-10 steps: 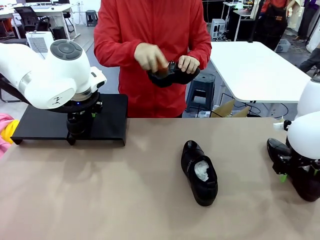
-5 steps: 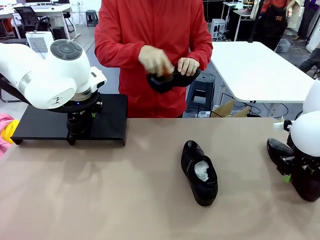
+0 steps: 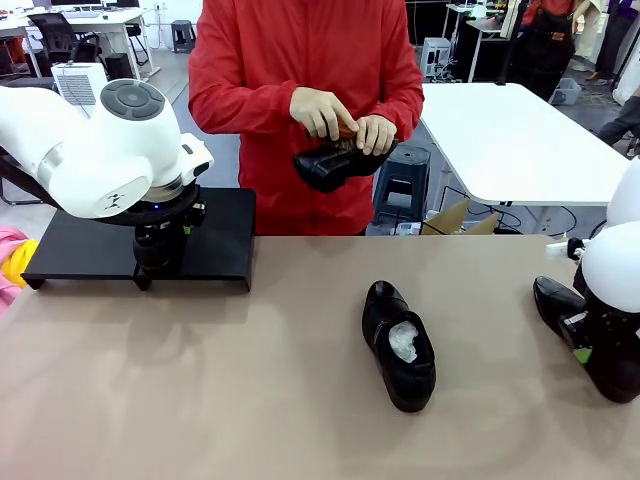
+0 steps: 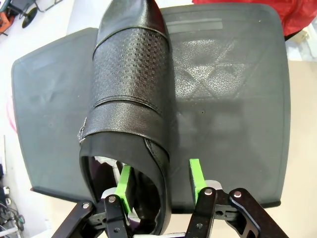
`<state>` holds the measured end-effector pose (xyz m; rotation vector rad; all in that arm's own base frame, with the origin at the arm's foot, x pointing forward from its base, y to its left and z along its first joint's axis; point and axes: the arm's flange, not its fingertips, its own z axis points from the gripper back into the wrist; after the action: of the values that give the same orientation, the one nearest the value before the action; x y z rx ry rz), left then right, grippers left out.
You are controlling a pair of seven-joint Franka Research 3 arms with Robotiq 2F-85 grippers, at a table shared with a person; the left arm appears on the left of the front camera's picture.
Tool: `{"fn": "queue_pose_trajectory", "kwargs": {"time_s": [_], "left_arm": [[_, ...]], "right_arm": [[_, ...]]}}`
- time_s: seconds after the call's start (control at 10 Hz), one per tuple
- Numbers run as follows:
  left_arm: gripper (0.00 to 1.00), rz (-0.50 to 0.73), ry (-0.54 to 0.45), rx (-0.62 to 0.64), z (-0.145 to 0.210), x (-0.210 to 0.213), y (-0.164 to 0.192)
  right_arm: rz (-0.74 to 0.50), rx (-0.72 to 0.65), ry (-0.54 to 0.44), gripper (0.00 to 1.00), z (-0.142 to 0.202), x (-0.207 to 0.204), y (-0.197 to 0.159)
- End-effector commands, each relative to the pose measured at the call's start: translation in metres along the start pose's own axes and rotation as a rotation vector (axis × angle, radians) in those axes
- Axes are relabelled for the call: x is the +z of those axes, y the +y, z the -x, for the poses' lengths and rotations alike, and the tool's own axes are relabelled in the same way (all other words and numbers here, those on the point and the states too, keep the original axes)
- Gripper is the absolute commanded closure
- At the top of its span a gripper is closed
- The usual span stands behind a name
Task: Organize the shoes by placing them on the stand.
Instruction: Pick up one Shoe and place it in the middle of the table.
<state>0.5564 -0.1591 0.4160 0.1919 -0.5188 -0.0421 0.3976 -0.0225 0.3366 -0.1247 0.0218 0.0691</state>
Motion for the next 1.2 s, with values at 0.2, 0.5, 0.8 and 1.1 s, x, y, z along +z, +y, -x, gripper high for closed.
{"fn": "queue_pose_trajectory", "kwargs": {"time_s": [0.2, 0.5, 0.8, 1.1], "left_arm": [[0.43, -0.001, -0.003, -0.008, -0.001, 0.001, 0.003], [0.43, -0.001, -0.003, -0.008, -0.001, 0.001, 0.003], [0.43, -0.001, -0.003, -0.008, -0.001, 0.001, 0.003], [0.43, -0.001, -0.003, -0.008, -0.001, 0.001, 0.003]], "right_arm": [[-0.059, 0.001, -0.02, 1.0, 0.031, -0.02, -0.004], [-0.108, -0.082, -0.105, 1.0, 0.04, 0.016, -0.005], [-0.097, -0.202, -0.409, 1.0, 0.081, 0.139, 0.01], [-0.149, -0.224, -0.401, 1.0, 0.102, 0.197, 0.093]]}}
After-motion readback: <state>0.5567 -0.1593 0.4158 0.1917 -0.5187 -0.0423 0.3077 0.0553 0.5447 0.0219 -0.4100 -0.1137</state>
